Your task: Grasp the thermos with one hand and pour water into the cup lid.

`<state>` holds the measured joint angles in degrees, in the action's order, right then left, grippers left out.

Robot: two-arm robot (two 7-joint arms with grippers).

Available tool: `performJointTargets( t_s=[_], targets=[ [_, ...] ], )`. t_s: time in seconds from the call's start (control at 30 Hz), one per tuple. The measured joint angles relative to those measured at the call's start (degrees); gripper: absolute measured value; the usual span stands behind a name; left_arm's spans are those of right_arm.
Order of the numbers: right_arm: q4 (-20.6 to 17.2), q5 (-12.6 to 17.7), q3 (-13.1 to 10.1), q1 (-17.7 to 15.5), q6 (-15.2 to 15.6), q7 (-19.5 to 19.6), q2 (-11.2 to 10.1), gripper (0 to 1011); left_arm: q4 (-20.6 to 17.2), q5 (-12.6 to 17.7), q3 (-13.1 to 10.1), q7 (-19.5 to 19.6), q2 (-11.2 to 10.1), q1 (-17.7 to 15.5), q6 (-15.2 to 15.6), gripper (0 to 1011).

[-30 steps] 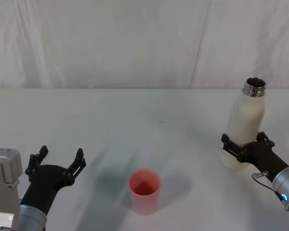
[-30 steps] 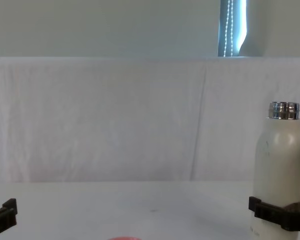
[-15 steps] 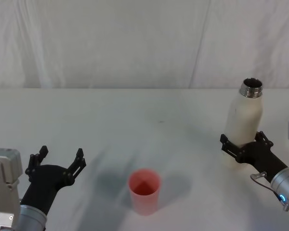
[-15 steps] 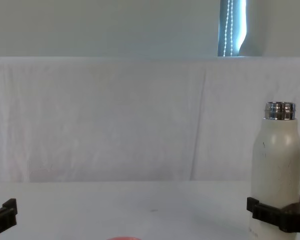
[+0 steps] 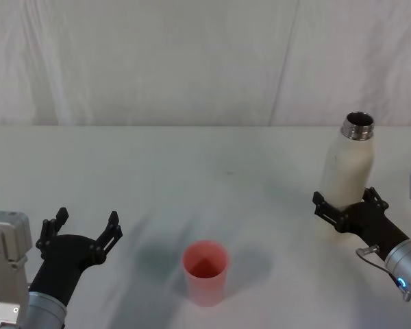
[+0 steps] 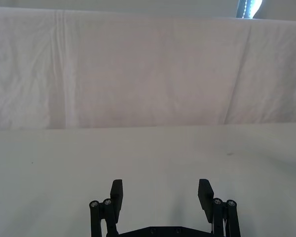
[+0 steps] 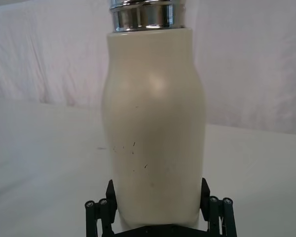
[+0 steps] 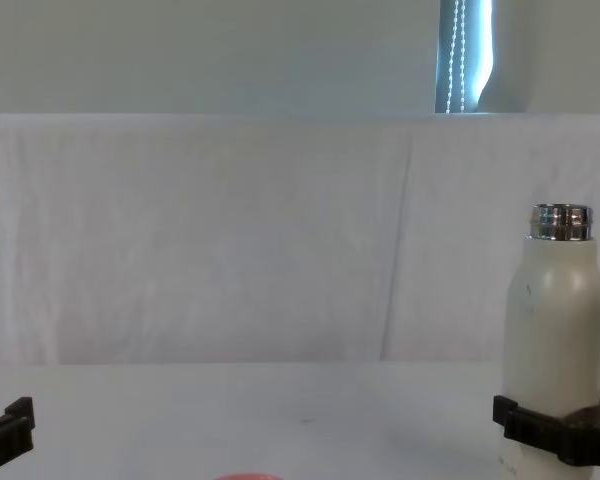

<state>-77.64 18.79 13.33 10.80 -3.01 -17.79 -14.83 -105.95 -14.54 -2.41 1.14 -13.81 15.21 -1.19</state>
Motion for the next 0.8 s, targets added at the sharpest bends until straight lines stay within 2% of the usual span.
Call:
performJointTargets(
  t_s=[0.07, 0.8],
  targets=[
    [0.0, 0.0, 0.0, 0.0, 0.0, 0.0, 0.0, 1001, 0.0, 0.0, 0.0, 0.0, 0.0, 0.0, 0.0, 1001],
    [-0.2, 0.2, 0.0, 0.0, 0.2, -0.3, -0.1, 1001, 0.0, 0.0, 0.0, 0.0, 0.0, 0.0, 0.0, 1001]
  ],
)
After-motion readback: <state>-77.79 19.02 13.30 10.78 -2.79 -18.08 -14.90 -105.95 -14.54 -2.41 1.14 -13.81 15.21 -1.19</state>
